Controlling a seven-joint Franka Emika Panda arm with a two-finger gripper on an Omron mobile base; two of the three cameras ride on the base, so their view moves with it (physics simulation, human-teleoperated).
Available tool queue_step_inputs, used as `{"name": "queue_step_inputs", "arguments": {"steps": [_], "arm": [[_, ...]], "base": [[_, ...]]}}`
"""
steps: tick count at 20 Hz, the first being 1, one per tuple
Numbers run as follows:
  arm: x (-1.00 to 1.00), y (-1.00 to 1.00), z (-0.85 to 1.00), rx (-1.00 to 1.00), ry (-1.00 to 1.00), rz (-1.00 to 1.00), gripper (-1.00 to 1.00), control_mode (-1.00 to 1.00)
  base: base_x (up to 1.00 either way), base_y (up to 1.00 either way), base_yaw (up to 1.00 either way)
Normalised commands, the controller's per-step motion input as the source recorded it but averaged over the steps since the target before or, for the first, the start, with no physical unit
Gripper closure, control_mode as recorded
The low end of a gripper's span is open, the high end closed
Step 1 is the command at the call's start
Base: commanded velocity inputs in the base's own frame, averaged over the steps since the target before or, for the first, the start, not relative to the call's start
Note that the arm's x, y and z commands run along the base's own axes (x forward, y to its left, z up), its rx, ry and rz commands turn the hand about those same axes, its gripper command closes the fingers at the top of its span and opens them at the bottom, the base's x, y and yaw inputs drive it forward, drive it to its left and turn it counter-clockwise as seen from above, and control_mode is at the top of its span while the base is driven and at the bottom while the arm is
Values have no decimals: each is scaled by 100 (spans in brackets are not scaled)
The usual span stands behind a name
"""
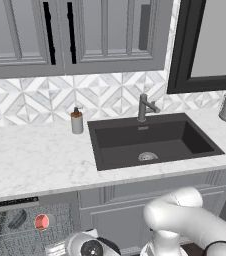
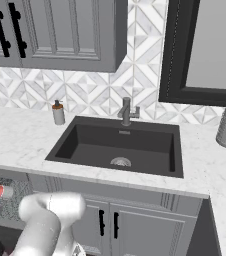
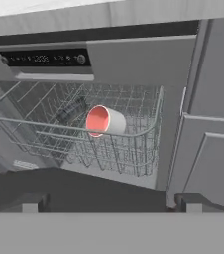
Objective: Pick up the cup and bowl from the counter, place them in the dishwasher, and close the dishwasher door.
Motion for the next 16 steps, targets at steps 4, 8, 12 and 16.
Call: {"name": "queue_step_inputs", "arguments": {"steps": [4,8,12,16], "arm": [[-38,0,54,0,-5,0,-100,-100],[-36,6,86,0,0,0,-100,-100],[-74,0,0,0,-2,3,-100,-100],[-100,3,-6,0,-15,9,-100,-100]], "base": [[0,0,0],[0,0,0],[0,0,0],[0,0,0]]}}
